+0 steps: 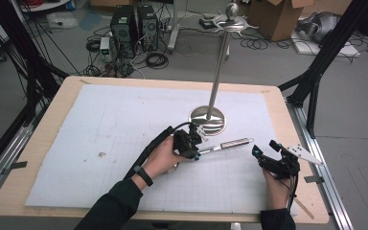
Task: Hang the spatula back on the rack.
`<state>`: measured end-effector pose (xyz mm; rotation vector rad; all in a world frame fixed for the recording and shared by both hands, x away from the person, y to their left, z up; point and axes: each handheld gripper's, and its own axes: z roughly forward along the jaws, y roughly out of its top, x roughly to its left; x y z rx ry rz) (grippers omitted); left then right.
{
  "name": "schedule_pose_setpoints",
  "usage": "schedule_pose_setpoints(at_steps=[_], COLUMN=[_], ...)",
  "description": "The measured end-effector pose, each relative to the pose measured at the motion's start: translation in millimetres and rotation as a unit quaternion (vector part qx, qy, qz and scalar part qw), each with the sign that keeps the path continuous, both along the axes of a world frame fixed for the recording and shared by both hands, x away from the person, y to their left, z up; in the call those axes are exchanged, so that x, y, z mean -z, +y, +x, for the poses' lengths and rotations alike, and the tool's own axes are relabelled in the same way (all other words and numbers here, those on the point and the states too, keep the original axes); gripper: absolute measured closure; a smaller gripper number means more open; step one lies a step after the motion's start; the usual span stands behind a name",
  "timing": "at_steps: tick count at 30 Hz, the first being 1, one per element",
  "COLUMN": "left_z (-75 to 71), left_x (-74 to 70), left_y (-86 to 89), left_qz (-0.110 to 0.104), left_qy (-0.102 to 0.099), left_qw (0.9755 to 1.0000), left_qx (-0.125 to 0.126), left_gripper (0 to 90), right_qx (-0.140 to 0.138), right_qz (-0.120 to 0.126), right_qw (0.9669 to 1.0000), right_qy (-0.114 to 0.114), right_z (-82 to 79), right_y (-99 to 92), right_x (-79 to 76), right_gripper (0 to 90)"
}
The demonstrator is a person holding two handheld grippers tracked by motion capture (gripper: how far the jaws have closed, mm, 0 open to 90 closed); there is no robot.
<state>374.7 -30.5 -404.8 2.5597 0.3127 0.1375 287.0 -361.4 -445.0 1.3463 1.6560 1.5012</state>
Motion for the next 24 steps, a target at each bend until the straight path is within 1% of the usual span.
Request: schedule_pose_setpoints(at_steps=[1,2,3,4,5,7,8,9,10,11,14,15,16,17,18,19,21,22,23,24], left_z=[0.9,0.9,0.3,-0.2,-0.2,-2.2,-3.9,-4.8,-5.5,-5.5,-8.7,-10.1,-11.0,-12.0,-12.0,-13.0,-14.7,-16.8,-16.8,-18.1], left_x=[-4.7,-4.7,-7.7,-12.5,-12.5,-19.1,-24.9,-28.1,-31.5,-31.5,-42.1,-45.1,-50.5,-53.0,-53.0,-56.5,-61.4,-65.1,-65.1,-67.4], left_y=[4.9,4.9,8.7,15.1,15.1,24.1,31.7,36.2,40.7,40.7,55.5,60.4,69.7,75.0,75.0,82.0,93.4,103.1,103.1,110.1], left_qz=[-0.002,-0.002,-0.01,-0.022,-0.022,-0.038,-0.052,-0.059,-0.064,-0.064,-0.083,-0.091,-0.104,-0.114,-0.114,-0.124,-0.141,-0.154,-0.154,-0.164], left_qy=[-0.008,-0.008,-0.012,-0.018,-0.018,-0.026,-0.031,-0.033,-0.038,-0.038,-0.057,-0.06,-0.071,-0.076,-0.076,-0.078,-0.091,-0.1,-0.1,-0.106], left_qw=[1.0,1.0,0.9999,0.9996,0.9996,0.9988,0.998,0.9976,0.9971,0.9971,0.9947,0.9937,0.9916,0.9899,0.9899,0.9882,0.9846,0.9811,0.9811,0.9786], left_qx=[-0.001,-0.001,-0.007,-0.008,-0.008,-0.014,-0.017,-0.018,-0.018,-0.018,-0.022,-0.027,-0.031,-0.036,-0.036,-0.042,-0.049,-0.061,-0.061,-0.066], left_gripper=[74.6,74.6,74.6,74.6,74.6,74.6,74.6,74.6,74.6,74.6,74.6,74.6,74.6,74.6,74.6,74.6,74.6,74.5,74.6,74.6], right_qx=[0.005,0.005,0.007,0.009,0.009,0.01,0.01,0.009,0.009,0.009,0.008,0.008,0.008,0.008,0.008,0.008,0.008,0.008,0.008,0.007], right_qz=[0.012,0.012,0.014,0.025,0.025,0.03,0.03,0.03,0.032,0.032,0.031,0.031,0.03,0.029,0.029,0.032,0.031,0.032,0.032,0.031], right_qw=[0.9999,0.9999,0.9999,0.9996,0.9996,0.9995,0.9995,0.9995,0.9994,0.9994,0.9995,0.9995,0.9995,0.9995,0.9995,0.9995,0.9995,0.9994,0.9994,0.9995], right_qy=[-0.004,-0.004,-0.007,-0.005,-0.005,-0.005,-0.003,-0.001,0.002,0.002,0.001,0.002,0.002,0.002,0.002,0.004,0.005,0.006,0.006,0.006], right_z=[-1.5,-1.5,-1.6,-2.3,-2.3,-2.0,-2.1,-2.0,-2.2,-2.2,-1.7,-1.4,-1.2,-1.0,-1.0,-1.0,-0.8,-0.9,-0.9,-0.7], right_y=[-2.3,-2.3,-3.4,-5.7,-5.7,-6.2,-6.2,-6.1,-5.5,-5.5,-5.9,-6.0,-6.0,-6.0,-6.0,-5.7,-5.8,-5.7,-5.7,-5.8], right_x=[0.0,0.0,0.1,0.9,0.9,1.5,1.3,1.4,1.4,1.4,1.9,2.0,2.2,2.3,2.3,2.4,2.6,2.6,2.6,2.7], right_gripper=[15.9,15.9,15.9,15.9,15.9,15.9,15.9,15.9,15.9,15.9,15.9,15.9,15.9,15.9,15.9,15.9,15.9,15.9,15.9,15.9])
